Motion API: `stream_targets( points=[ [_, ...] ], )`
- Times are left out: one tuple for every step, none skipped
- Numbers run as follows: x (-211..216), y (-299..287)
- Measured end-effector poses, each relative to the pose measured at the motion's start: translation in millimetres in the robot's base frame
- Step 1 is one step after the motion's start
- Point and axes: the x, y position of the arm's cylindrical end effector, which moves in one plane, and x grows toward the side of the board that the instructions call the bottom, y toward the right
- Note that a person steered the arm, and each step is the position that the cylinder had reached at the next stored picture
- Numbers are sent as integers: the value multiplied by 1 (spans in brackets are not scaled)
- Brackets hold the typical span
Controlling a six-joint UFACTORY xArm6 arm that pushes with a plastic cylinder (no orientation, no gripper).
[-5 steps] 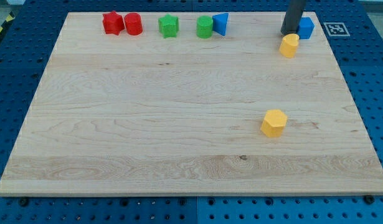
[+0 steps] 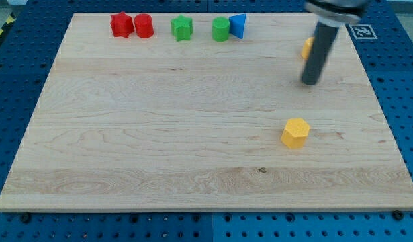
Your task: Move the yellow heart up a bit
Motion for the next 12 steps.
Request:
stream_targets(
  points=[
    [-25, 51],
    [-27, 46],
    [-44, 13],
    [-49, -15],
    [-52, -19],
    [-50, -9],
    [-51, -4],
    [-54, -4],
    [-63, -4],
    [-68, -4],
    [-76, -4],
    [-82, -4]
  ],
)
